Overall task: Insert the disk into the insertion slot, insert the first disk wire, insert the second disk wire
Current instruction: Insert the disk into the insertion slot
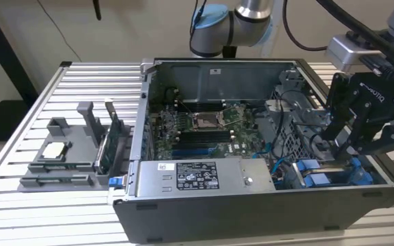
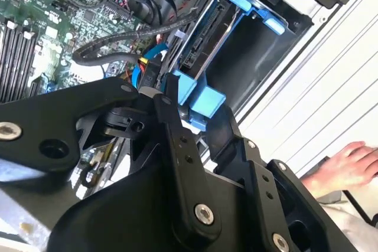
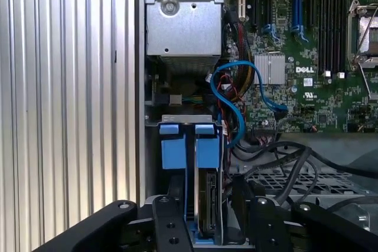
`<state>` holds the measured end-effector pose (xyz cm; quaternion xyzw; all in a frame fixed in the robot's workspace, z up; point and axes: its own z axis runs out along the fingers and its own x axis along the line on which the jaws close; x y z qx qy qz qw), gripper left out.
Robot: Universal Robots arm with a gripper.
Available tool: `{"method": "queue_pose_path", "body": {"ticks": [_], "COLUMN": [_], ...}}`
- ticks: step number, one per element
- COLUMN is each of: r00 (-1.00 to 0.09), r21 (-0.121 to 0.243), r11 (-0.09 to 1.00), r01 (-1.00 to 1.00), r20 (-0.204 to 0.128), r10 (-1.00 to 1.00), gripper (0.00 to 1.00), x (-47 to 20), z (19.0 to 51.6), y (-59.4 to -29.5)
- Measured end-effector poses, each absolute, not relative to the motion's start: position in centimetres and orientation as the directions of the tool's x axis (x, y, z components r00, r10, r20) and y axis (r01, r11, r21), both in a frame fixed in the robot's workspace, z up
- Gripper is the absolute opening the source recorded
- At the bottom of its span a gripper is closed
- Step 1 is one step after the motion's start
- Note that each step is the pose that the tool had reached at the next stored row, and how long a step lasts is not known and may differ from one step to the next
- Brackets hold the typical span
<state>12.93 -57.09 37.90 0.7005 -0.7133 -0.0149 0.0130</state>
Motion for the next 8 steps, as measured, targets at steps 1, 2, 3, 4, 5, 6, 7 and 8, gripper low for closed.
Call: {"method": "queue_pose_path", "body": {"ticks": [1,2,3,4,5,6,7,8], "r00": [-0.018,-0.018,-0.018,-0.018,-0.018,-0.018,-0.018,-0.018], "r21": [0.039,0.039,0.039,0.039,0.039,0.039,0.039,0.039], "r11": [0.018,0.018,0.018,0.018,0.018,0.018,0.018,0.018], "r01": [-0.999,-0.999,-0.999,-0.999,-0.999,-0.999,-0.999,-0.999], "r20": [-0.002,-0.002,-0.002,-0.002,-0.002,-0.002,-0.002,-0.002], "r10": [-1.000,-1.000,-1.000,-1.000,-1.000,-1.000,-1.000,-1.000], "gripper": [0.47,0.47,0.47,0.47,0.47,0.47,0.47,0.47], "x": [12.93,12.93,12.93,12.93,12.93,12.93,12.93,12.93], "z": [37.91,37.92,37.95,38.03,38.11,38.21,38.31,38.40], "y": [-57.09,-57.09,-57.09,-57.09,-57.08,-57.08,-57.08,-57.08]}}
